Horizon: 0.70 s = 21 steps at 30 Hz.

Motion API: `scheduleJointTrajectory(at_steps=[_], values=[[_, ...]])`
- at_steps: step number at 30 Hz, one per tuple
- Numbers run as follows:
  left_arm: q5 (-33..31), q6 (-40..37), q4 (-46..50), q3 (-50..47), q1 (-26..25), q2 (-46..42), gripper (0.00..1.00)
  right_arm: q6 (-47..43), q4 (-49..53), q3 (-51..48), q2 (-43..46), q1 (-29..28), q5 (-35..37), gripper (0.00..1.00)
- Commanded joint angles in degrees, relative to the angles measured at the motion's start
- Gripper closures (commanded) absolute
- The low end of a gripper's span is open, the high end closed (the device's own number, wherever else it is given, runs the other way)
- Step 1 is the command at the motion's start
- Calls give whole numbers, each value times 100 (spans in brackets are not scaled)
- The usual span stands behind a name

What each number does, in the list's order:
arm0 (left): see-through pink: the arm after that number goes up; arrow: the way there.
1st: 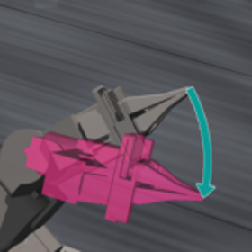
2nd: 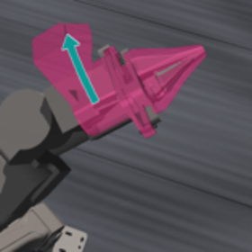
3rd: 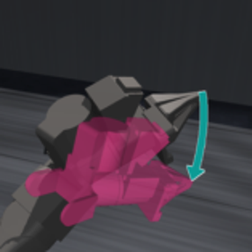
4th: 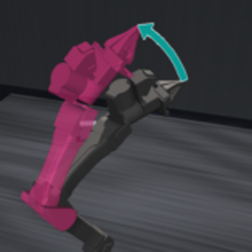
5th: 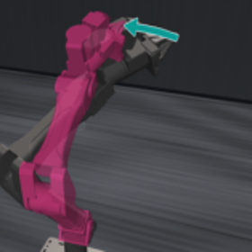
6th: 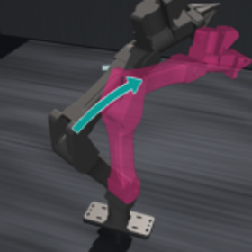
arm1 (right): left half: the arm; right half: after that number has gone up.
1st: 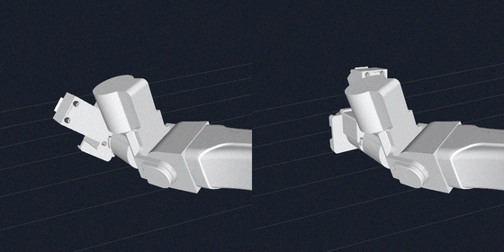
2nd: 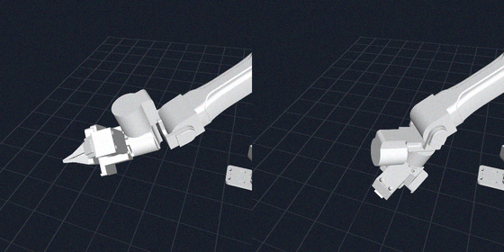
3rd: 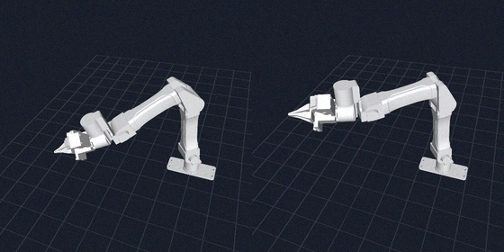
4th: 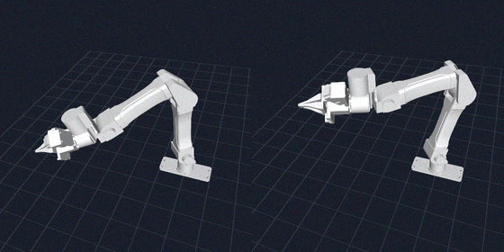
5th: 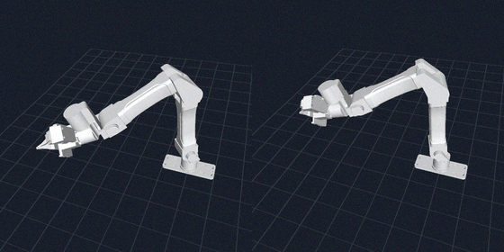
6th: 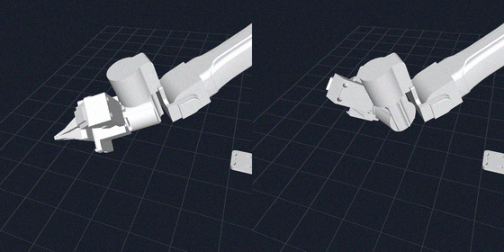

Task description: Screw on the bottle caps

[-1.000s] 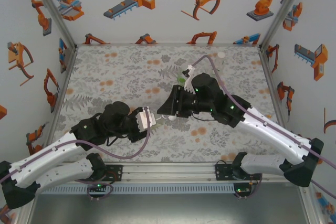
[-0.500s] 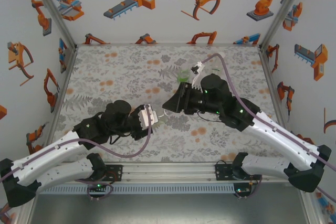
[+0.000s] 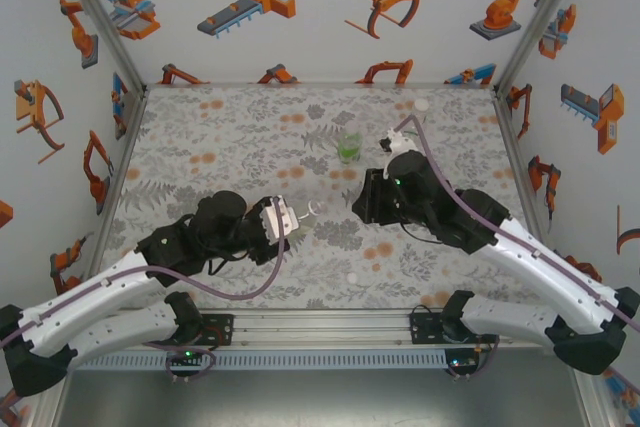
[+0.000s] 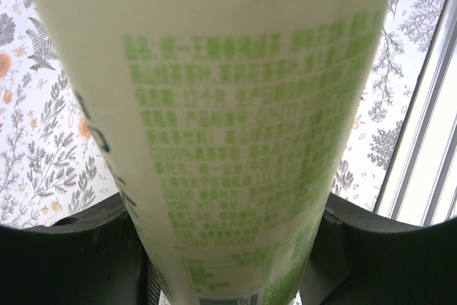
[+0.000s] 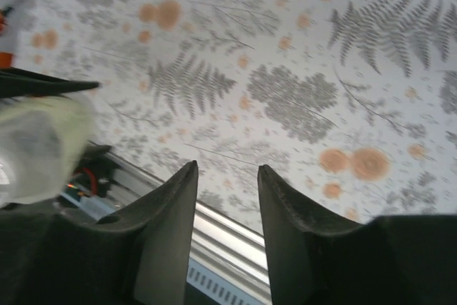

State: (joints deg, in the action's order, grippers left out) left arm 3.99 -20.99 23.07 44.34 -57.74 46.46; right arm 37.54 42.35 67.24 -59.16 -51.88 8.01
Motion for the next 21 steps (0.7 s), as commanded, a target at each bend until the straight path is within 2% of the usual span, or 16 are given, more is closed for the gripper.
scheduleJointTrajectory(at_steps=[1,7,15,21], values=[[-90,173,-190,-12,-1,-190,100,-101,825,-93,-274,20,207,63],[-223,293,-238,-126,-1,-492,100,588,-96,-1303,-639,-199,-579,64],[-292,447,-266,-279,-1,-901,100,1074,-1036,-1981,-1435,-629,-708,63],[-308,473,-253,-294,1,-958,100,1087,-1108,-1973,-2015,-863,-545,63]])
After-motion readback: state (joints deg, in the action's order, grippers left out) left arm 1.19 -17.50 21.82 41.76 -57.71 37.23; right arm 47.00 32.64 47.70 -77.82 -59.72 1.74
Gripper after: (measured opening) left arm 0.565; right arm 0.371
